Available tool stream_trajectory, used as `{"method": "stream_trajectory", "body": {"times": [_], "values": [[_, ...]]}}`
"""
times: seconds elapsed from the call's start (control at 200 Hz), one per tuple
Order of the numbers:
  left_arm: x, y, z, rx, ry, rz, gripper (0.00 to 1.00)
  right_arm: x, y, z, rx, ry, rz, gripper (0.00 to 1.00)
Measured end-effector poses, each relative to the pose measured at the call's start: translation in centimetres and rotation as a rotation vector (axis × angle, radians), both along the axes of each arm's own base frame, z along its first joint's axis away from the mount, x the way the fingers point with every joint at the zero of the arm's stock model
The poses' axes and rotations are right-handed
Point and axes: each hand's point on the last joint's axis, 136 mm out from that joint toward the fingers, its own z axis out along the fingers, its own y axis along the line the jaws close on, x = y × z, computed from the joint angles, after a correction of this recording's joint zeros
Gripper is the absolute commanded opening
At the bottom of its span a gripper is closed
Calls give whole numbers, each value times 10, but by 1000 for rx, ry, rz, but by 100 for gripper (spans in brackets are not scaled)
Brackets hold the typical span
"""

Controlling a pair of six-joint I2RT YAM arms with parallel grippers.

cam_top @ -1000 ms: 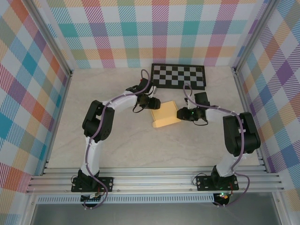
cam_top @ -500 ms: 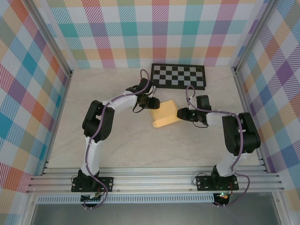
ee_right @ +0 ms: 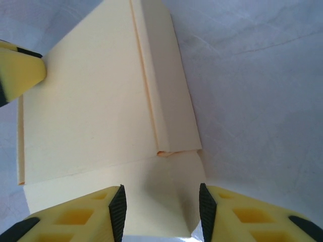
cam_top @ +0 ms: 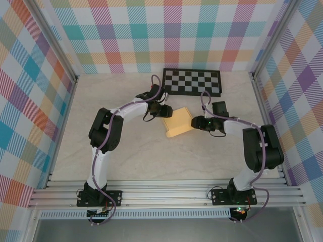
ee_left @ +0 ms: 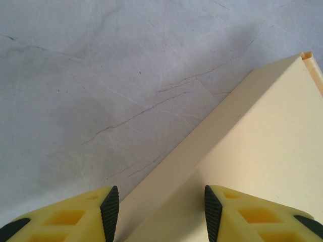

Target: Fold the paper box

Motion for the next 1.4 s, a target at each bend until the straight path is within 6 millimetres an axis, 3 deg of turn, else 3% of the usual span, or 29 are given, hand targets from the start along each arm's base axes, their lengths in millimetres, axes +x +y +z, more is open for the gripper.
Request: {"method": "stream_trajectory", "body": {"times": [0.155,0.26,0.555,0.78,1.045,1.195,1.4], "values": [[0,0,1,0,0,0,49,3,-4,32,-42,-92,30,48],[0,0,1,1,0,0,49,7,-5,38,-65,-105,43,47],[0,-1,2,8,5,-8,49,5,-8,31,-103,-91,64,47],[5,-5,3,29,14,-33,49,32,-3,23,-118,-58,72,48],[6,-5,2,36,23,-36,49,17,-1,2,-66,55,37,46],[6,-5,3,39,28,-36,49,-1,-1,-14,-53,122,33,41],[5,-5,2,40,28,-40,49,-6,-2,-21,-38,139,25,33]]}}
